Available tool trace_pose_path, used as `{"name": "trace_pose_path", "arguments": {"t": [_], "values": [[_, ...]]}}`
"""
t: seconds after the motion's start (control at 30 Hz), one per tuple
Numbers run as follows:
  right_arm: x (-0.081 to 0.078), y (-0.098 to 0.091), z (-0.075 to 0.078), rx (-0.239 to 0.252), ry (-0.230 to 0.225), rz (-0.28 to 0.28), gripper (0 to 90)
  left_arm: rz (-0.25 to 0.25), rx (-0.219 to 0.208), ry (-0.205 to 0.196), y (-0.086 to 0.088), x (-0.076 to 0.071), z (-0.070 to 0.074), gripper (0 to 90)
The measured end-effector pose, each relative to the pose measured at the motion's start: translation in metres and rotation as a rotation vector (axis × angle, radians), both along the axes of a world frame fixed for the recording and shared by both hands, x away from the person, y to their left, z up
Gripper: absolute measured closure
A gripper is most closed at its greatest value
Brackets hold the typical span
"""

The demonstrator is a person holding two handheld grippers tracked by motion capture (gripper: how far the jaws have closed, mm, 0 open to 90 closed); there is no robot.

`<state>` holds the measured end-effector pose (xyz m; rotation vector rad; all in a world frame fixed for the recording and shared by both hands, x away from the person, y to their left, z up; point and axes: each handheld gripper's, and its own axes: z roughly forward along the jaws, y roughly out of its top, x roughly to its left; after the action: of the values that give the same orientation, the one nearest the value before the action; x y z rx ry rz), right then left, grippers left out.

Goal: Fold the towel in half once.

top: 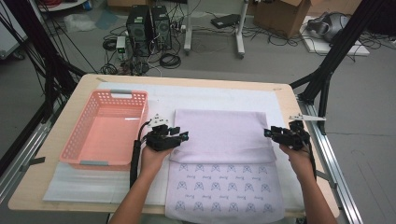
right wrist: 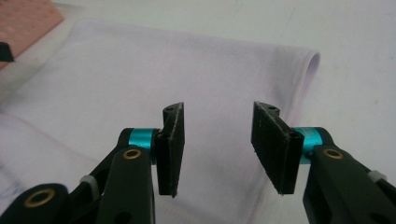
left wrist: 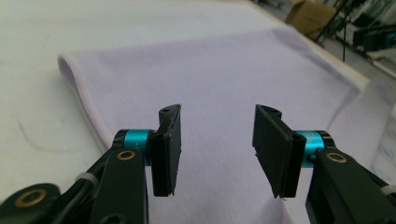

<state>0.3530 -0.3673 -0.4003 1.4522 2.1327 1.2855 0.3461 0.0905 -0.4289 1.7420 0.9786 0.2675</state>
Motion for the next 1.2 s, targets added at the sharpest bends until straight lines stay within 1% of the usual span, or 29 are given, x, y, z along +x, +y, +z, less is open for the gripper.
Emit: {"name": "trace_pose_path", "arguments": {"t": [0.03, 0.07, 0.1, 0.13, 0.17, 0.23, 0.3, 0.4, 0.43, 0.47, 0.5, 0.53, 0.57, 0.6, 0.63, 0.67, 0.73, 0.8, 0.87, 0.93, 0.97, 1.03, 1.13, 1.2], "values": [[-0.008, -0.003, 0.0, 0.008, 0.004, 0.004, 51.5, 0.004, -0.01, -0.02, 0.002, -0.005, 0.0, 50.7], [-0.014, -0.005, -0.001, 0.017, 0.003, 0.008, 50.1, 0.0, -0.005, -0.017, 0.004, -0.009, 0.001, 50.7], [-0.021, -0.006, -0.002, 0.032, 0.009, 0.014, 48.6, -0.006, -0.004, -0.02, 0.006, -0.012, 0.001, 50.2], [-0.026, -0.007, -0.004, 0.038, 0.012, 0.018, 47.6, -0.012, -0.003, -0.025, 0.008, -0.018, 0.001, 49.7], [-0.034, -0.008, -0.007, 0.036, 0.017, 0.02, 46.4, -0.011, -0.011, -0.031, 0.01, -0.022, 0.0, 49.1], [-0.043, -0.01, -0.012, 0.037, 0.025, 0.023, 46.2, -0.018, -0.027, -0.023, 0.014, -0.03, -0.003, 49.0], [-0.048, -0.011, -0.017, 0.035, 0.033, 0.029, 51.2, -0.027, -0.053, 0.01, 0.016, -0.035, -0.009, 49.8], [-0.05, -0.008, -0.022, 0.006, 0.045, 0.028, 56.0, -0.043, -0.055, 0.04, 0.017, -0.04, -0.015, 52.6], [-0.05, -0.007, -0.023, -0.002, 0.042, 0.031, 58.7, -0.054, -0.056, 0.053, 0.016, -0.042, -0.018, 54.6], [-0.05, -0.006, -0.025, -0.022, 0.046, 0.033, 63.0, -0.064, -0.045, 0.062, 0.015, -0.044, -0.02, 57.8], [-0.05, -0.006, -0.027, -0.035, 0.048, 0.035, 68.8, -0.069, -0.024, 0.069, 0.014, -0.045, -0.021, 63.8], [-0.051, -0.006, -0.028, -0.034, 0.048, 0.04, 74.7, -0.073, -0.005, 0.089, 0.013, -0.046, -0.023, 70.3], [-0.052, -0.007, -0.03, -0.036, 0.039, 0.046, 79.4, -0.09, 0.018, 0.1, 0.012, -0.048, -0.024, 78.2], [-0.055, -0.007, -0.031, -0.034, 0.041, 0.045, 83.6, -0.095, 0.029, 0.094, 0.011, -0.049, -0.024, 83.8], [-0.057, -0.008, -0.032, -0.035, 0.026, 0.05, 85.0, -0.094, 0.024, 0.083, 0.011, -0.052, -0.023, 85.0], [-0.059, -0.01, -0.033, -0.031, 0.024, 0.05, 85.9, -0.097, 0.022, 0.075, 0.012, -0.053, -0.022, 85.4], [-0.064, -0.013, -0.035, -0.024, 0.023, 0.05, 86.3, -0.095, 0.019, 0.058, 0.014, -0.058, -0.021, 85.6], [-0.069, -0.019, -0.036, -0.017, 0.018, 0.053, 86.5, -0.092, 0.002, 0.043, 0.018, -0.063, -0.021, 85.6], [-0.074, -0.023, -0.036, 0.019, 0.023, 0.047, 86.7, -0.09, -0.01, 0.032, 0.022, -0.068, -0.02, 85.5], [-0.081, -0.028, -0.038, 0.038, 0.022, 0.053, 86.7, -0.088, -0.017, 0.027, 0.025, -0.071, -0.019, 85.5], [-0.085, -0.029, -0.038, 0.042, 0.027, 0.056, 86.7, -0.09, -0.025, 0.026, 0.026, -0.075, -0.018, 85.5], [-0.094, -0.03, -0.037, 0.044, 0.023, 0.064, 86.7, -0.094, -0.026, 0.018, 0.025, -0.08, -0.017, 85.5], [-0.105, -0.032, -0.034, 0.046, 0.004, 0.078, 86.7, -0.097, -0.036, 0.015, 0.026, -0.091, -0.016, 85.5], [-0.112, -0.032, -0.033, 0.044, 0.0, 0.088, 86.8, -0.1, -0.037, 0.013, 0.028, -0.098, -0.015, 85.5]]}}
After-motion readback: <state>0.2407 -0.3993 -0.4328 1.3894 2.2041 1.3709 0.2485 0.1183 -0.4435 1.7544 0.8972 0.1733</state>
